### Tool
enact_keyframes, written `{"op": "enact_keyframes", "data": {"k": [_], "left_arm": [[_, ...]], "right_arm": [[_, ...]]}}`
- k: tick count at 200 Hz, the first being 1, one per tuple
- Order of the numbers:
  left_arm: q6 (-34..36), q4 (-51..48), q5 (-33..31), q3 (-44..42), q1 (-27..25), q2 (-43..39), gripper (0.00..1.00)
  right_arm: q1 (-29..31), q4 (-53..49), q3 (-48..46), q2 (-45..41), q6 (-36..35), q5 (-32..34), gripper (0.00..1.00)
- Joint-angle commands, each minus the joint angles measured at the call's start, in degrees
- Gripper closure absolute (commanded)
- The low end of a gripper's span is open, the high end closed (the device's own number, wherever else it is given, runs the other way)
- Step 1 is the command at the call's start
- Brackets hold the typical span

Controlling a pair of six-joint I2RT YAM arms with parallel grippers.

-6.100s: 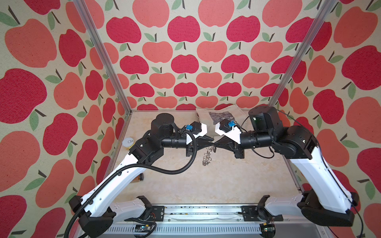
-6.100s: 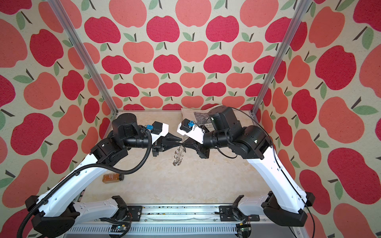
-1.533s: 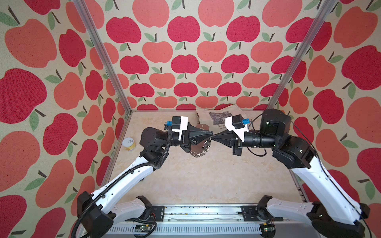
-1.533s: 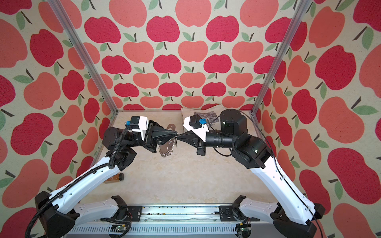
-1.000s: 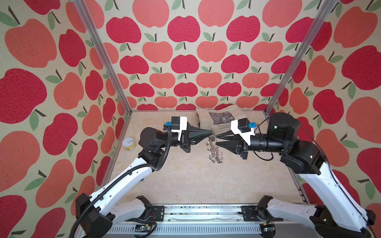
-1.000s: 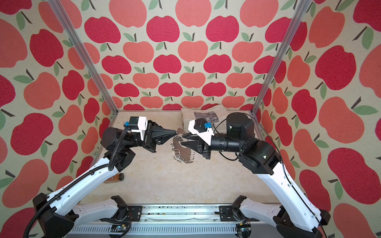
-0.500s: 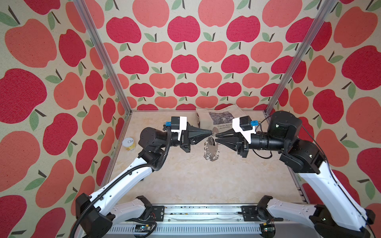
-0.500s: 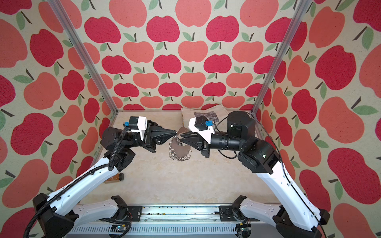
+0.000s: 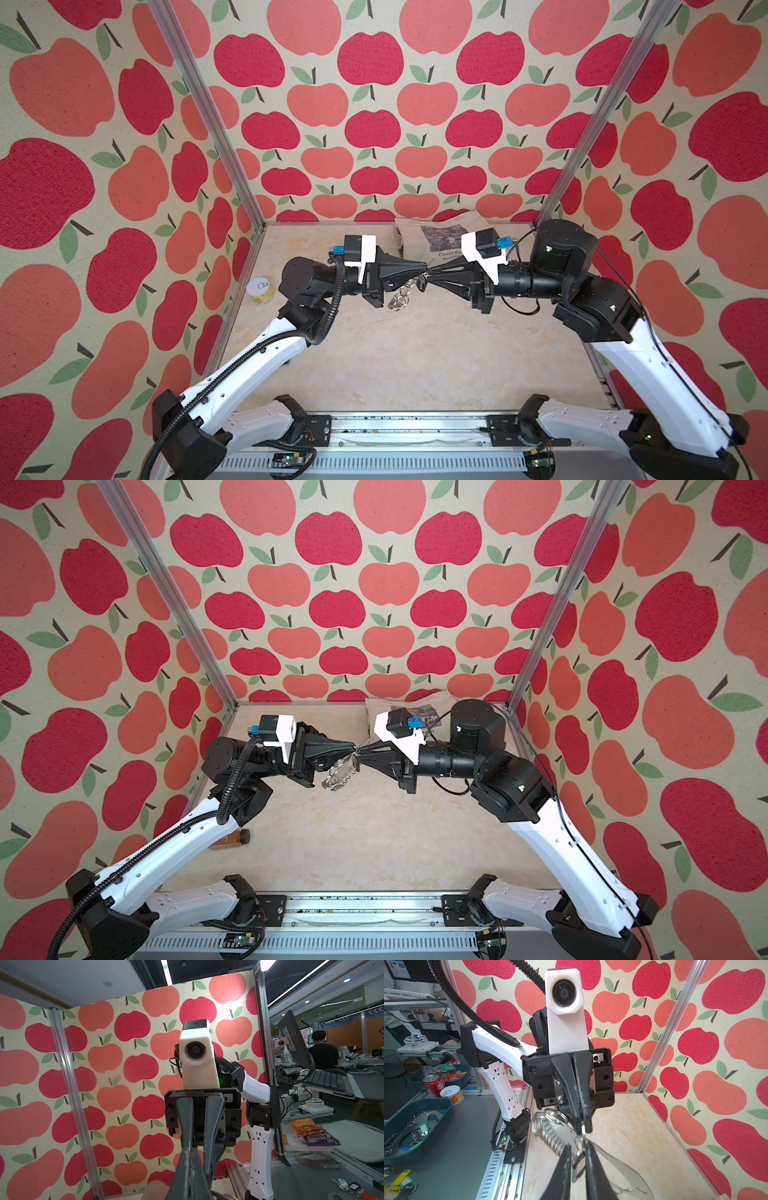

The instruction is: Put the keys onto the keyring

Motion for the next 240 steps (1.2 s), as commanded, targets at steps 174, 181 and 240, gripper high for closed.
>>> {"op": "enact_keyframes", "data": {"k": [174,181,240], "left_arm": [[3.28,-7.38,-0.57,2.81,-0.25,-2.17,1.0],[5.27,-13.68,-0.87,4.29,-0.24,-2.66,0.99],[22.05,-57.74,-5.09,15.22,-0.63,-6.59,0.76]], "right_arm": [[-0.31,-3.04,1.5,0.48,-0.38,0.05,1.0],[-0.31,-5.62,2.58,0.74,-1.43,0.85,1.0],[-0.31,-25.02,11.55,4.98,-7.73,4.61,1.0]]}}
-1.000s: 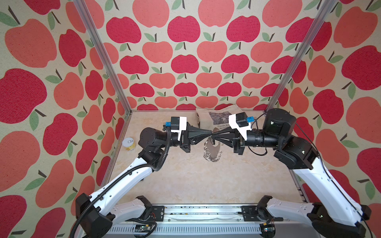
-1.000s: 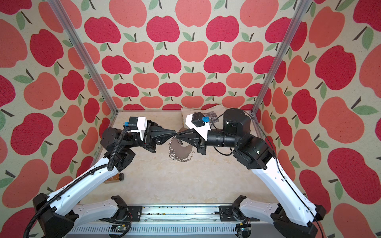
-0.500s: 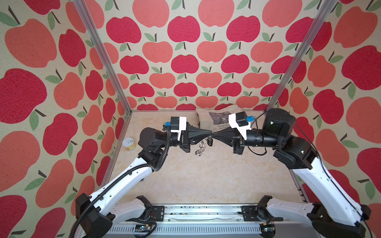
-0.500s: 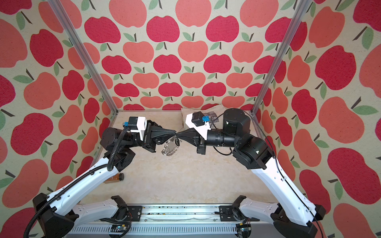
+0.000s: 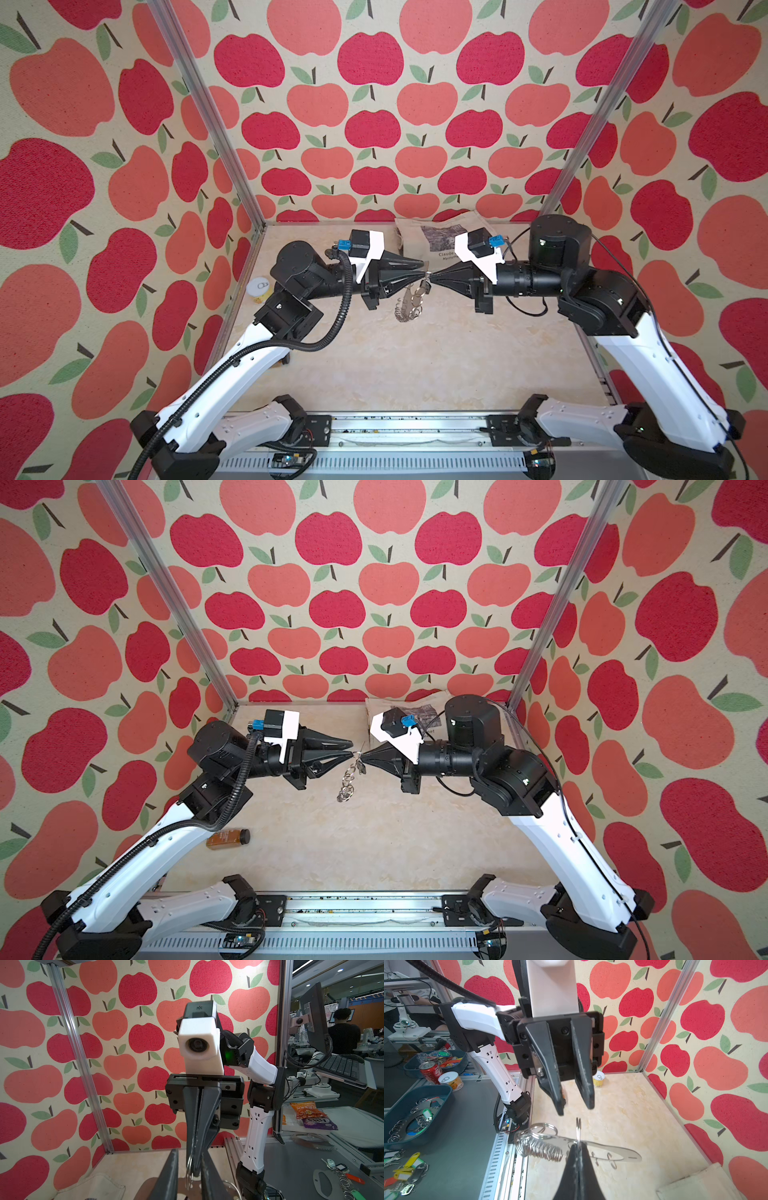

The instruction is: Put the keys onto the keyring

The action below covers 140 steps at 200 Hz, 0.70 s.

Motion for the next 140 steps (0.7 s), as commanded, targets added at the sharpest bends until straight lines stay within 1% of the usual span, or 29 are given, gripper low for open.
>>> {"op": "enact_keyframes", "data": {"k": [1,31,53,62,92,102,140], "left_arm": [[9.27,-22.01,-2.31,4.79,-0.33,-1.71,0.76],[14.26,-32.99,-2.41,8.69,-0.61,-0.84,0.74],[16.26,-36.96,-3.04,10.64,-1.23,0.4,0.73],[18.42,-38.11,-3.28,11.35,-1.45,0.93,0.73],[20.79,-38.99,-2.86,12.64,-2.01,1.69,0.72],[21.15,-38.64,-2.69,12.86,-2.03,3.34,0.72],[21.03,-37.83,-0.23,13.64,-2.03,4.91,0.71]], "right_arm": [[-0.04,-10.19,4.01,1.69,-3.39,1.34,1.0],[-0.04,-14.56,6.66,4.07,-4.2,0.48,1.0],[0.04,-16.51,8.21,5.36,-4.45,-0.46,1.0],[0.21,-17.29,8.89,5.97,-4.55,-0.94,1.0],[1.24,-18.42,10.07,7.45,-4.81,-1.4,1.0],[1.53,-18.66,10.25,7.81,-4.92,-1.65,1.0],[2.23,-18.85,10.61,8.76,-5.36,-2.3,1.0]]}}
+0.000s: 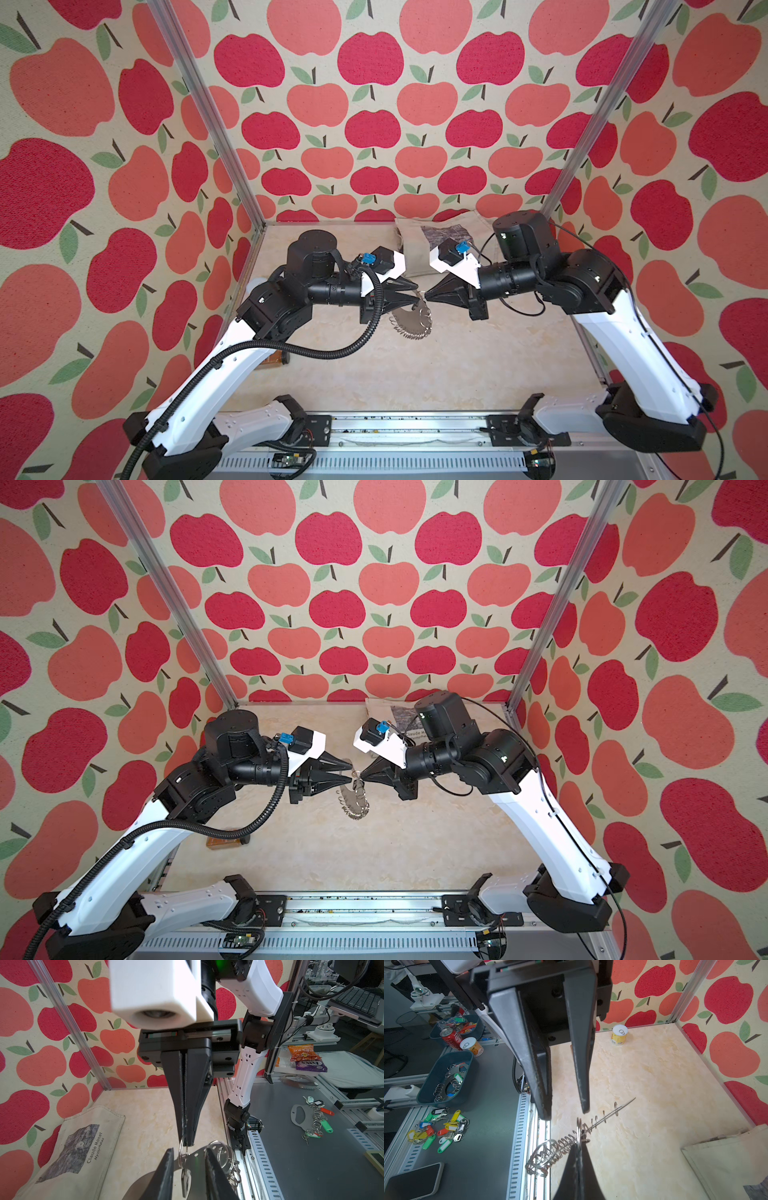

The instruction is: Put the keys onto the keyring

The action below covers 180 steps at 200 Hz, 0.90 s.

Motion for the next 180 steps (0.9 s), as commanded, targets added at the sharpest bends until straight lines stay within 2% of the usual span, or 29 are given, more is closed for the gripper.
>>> {"op": "enact_keyframes", "data": {"k": [1,145,180], "left_arm": [[1.37,-0.76,2.47,2.21,-0.21,1.04,0.71],[1.22,-0.56,3.62,2.78,-1.44,3.44,0.87],[1.46,-1.02,2.88,2.66,-1.7,3.43,0.94]], "right_arm": [[0.6,-0.79,2.12,0.41,-1.22,-2.07,1.0],[1.22,-0.46,2.64,0.38,-2.0,-1.89,1.0],[1.3,-0.09,2.47,0.25,-1.87,-1.93,1.0]]}}
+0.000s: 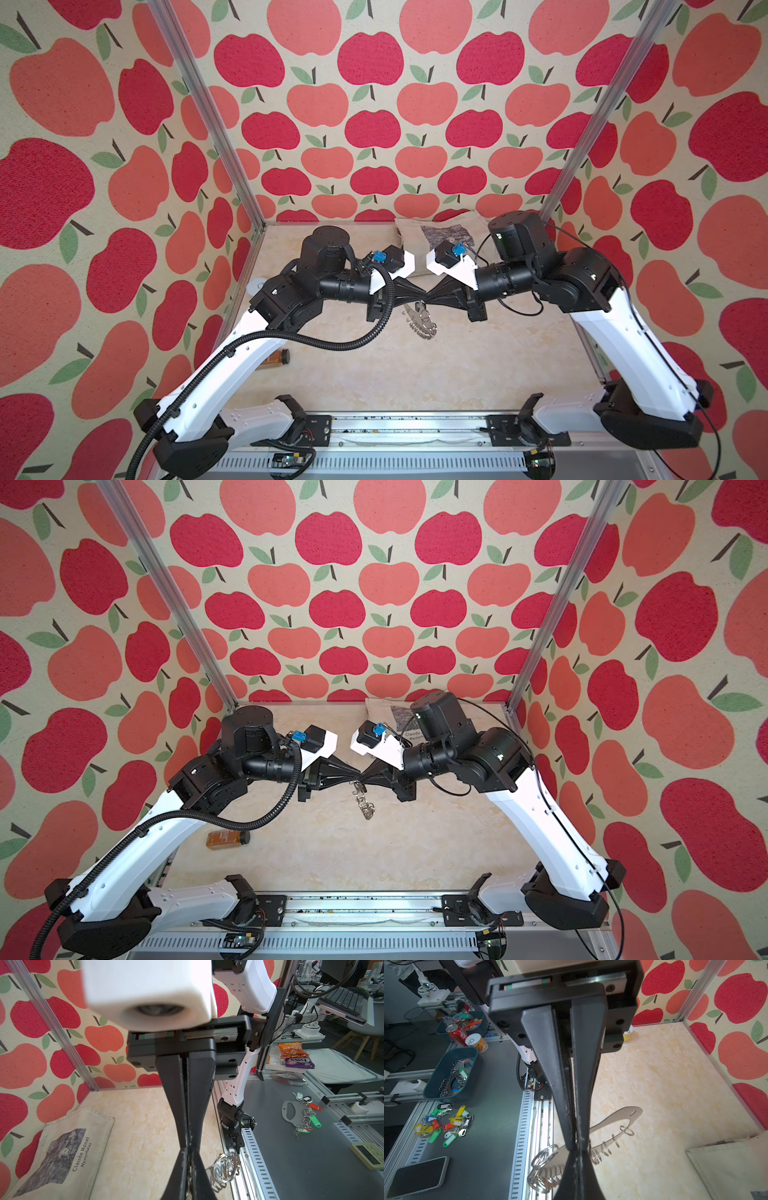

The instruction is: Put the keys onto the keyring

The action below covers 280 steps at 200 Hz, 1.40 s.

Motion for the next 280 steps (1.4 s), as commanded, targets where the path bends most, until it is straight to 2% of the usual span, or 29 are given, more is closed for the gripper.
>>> {"op": "enact_keyframes", "data": {"k": [1,39,68,109,122,141,170,252,280], "left_arm": [[0.97,-0.85,0.49,1.57,-0.79,0.32,0.94],[1.4,-1.42,-0.15,1.66,-1.64,0.62,1.0],[1.08,-0.98,-0.22,1.45,-2.1,0.63,1.0],[-1.93,8.16,-2.46,-2.8,-2.02,-2.57,1.0],[-3.05,11.7,-2.58,-4.38,-1.46,-3.85,1.0],[-5.18,16.85,-2.12,-6.38,-0.42,-5.47,1.0],[-9.08,25.58,0.02,-9.5,1.38,-8.21,1.0],[-19.62,47.86,2.71,-15.76,2.84,-8.7,1.0],[-22.51,53.54,2.49,-17.18,2.88,-8.34,1.0]], "right_arm": [[0.52,1.16,1.58,-0.53,-1.06,-1.45,1.0],[0.69,1.51,1.7,-0.86,-0.97,-0.99,1.0],[0.7,1.86,1.69,-1.05,-0.95,-0.69,1.0],[0.69,3.41,0.06,-2.29,-0.34,0.41,1.0],[0.69,3.92,-0.58,-2.88,-0.25,0.94,0.93],[0.64,4.49,-1.53,-3.98,-0.04,1.98,0.76],[0.43,6.46,-3.25,-5.81,0.6,3.08,0.67],[0.25,19.41,-7.16,-8.53,5.34,-0.96,0.67],[0.26,20.98,-7.37,-8.09,6.32,-2.59,0.7]]}}
